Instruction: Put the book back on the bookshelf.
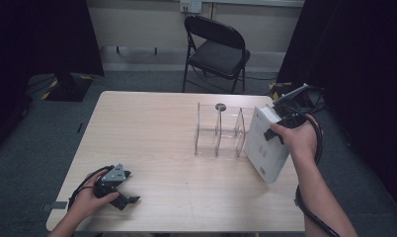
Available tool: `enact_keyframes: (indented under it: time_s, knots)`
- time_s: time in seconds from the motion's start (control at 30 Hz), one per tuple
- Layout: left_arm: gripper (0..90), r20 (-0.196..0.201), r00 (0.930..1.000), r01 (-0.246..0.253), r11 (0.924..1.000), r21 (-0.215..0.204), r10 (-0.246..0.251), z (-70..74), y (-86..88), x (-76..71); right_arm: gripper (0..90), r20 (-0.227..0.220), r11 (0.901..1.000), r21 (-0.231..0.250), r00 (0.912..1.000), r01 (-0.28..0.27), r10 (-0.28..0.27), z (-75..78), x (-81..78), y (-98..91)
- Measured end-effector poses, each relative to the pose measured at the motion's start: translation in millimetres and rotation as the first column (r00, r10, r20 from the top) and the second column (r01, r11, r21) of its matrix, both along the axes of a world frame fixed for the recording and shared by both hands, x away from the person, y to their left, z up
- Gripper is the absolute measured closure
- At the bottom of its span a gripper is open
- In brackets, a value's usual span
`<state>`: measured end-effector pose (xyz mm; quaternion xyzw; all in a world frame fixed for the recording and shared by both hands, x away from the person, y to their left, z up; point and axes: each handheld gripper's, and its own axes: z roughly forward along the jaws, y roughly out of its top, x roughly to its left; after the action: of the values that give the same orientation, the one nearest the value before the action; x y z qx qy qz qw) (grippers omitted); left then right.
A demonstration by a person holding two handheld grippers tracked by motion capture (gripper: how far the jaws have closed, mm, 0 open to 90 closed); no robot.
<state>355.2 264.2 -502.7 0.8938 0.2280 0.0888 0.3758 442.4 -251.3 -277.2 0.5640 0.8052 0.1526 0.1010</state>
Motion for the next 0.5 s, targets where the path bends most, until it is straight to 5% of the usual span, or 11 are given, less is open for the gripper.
enact_keyframes:
  time_s: [0.5]
  knots:
    - [0.0, 0.000, 1.0000, 0.000, 1.0000, 0.000, 0.000, 0.0, 0.0, 0.0, 52.2, 0.000, 0.9998, 0.002, 0.9998, 0.021, -0.021, 2.5, 8.4, 3.5]
